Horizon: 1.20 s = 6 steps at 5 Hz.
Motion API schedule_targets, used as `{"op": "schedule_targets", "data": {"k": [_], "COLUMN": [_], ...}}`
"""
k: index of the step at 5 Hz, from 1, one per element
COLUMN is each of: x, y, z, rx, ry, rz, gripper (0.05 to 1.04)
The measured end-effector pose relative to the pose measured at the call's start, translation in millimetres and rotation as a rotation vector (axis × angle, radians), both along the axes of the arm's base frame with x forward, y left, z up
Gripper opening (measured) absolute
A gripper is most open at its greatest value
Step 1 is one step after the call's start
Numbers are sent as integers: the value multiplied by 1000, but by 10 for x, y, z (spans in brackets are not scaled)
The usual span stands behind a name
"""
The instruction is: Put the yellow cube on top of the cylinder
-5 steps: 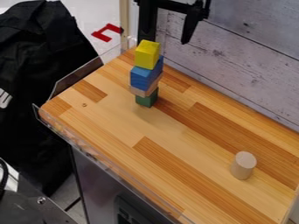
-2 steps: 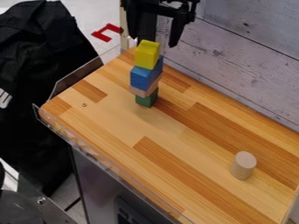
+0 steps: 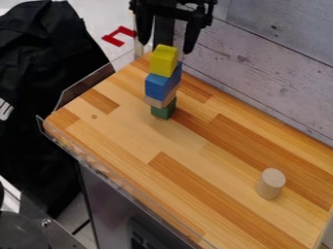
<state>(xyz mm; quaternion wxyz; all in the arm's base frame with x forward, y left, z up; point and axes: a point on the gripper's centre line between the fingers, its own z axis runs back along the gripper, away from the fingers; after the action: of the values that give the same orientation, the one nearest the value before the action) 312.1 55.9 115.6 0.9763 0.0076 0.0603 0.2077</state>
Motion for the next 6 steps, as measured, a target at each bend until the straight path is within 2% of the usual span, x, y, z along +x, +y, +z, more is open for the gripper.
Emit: {"op": "schedule_targets", "data": {"k": [2, 3, 4, 5, 6], "x": [-27, -25, -13, 0, 36], "y": [50, 31, 31, 29, 22], "z": [-196, -325, -375, -373, -344], "rx": [-46, -80, -88, -93, -83], "ry": [65, 101, 110, 100, 91], "rz": [39, 35, 30, 28, 25], "gripper": [1001, 945, 667, 584, 583]}}
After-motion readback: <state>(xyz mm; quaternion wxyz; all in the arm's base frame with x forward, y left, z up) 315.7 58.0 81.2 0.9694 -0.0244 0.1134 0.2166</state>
